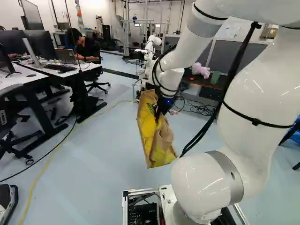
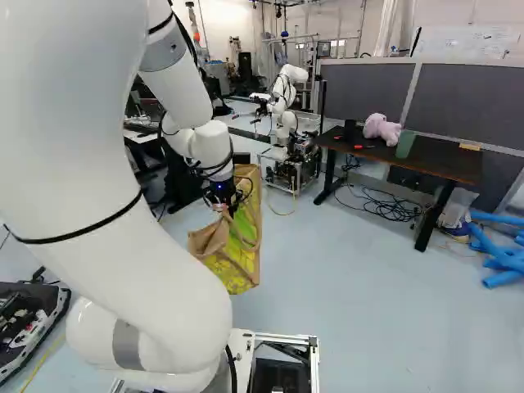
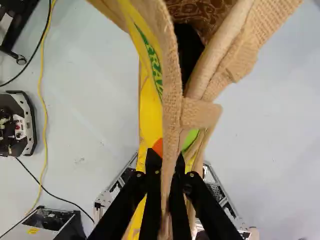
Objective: Pick up the bag on the ground and place it on the table
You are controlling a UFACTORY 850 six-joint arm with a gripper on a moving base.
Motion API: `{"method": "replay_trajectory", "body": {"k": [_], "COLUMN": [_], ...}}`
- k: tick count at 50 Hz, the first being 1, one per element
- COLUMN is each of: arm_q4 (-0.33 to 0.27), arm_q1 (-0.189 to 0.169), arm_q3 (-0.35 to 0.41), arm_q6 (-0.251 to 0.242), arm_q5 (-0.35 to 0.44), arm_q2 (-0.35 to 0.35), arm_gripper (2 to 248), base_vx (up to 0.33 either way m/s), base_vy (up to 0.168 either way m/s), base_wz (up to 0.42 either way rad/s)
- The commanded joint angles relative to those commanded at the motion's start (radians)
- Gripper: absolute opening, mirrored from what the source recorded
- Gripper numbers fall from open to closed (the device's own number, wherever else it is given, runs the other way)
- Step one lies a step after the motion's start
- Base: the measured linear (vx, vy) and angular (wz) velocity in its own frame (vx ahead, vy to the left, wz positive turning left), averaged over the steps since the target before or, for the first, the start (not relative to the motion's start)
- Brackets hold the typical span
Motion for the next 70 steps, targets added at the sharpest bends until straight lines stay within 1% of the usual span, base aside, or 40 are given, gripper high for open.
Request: {"method": "replay_trajectory", "body": {"k": [20, 33, 54, 70], "arm_q4": [-0.002, -0.017, -0.091, -0.151], "arm_q1": [-0.023, -0.030, -0.032, -0.033], "arm_q3": [-0.022, -0.047, -0.094, -0.134], "arm_q6": [0.000, 0.000, 0.000, 0.000], "arm_q5": [-0.083, -0.126, -0.180, -0.237], "arm_q2": [0.050, 0.072, 0.098, 0.113], "arm_gripper": [22, 22, 22, 22], "base_vx": [0.000, 0.000, 0.000, 0.000], "base_vy": [0.000, 0.000, 0.000, 0.000], "base_wz": [0.000, 0.000, 0.000, 0.000]}}
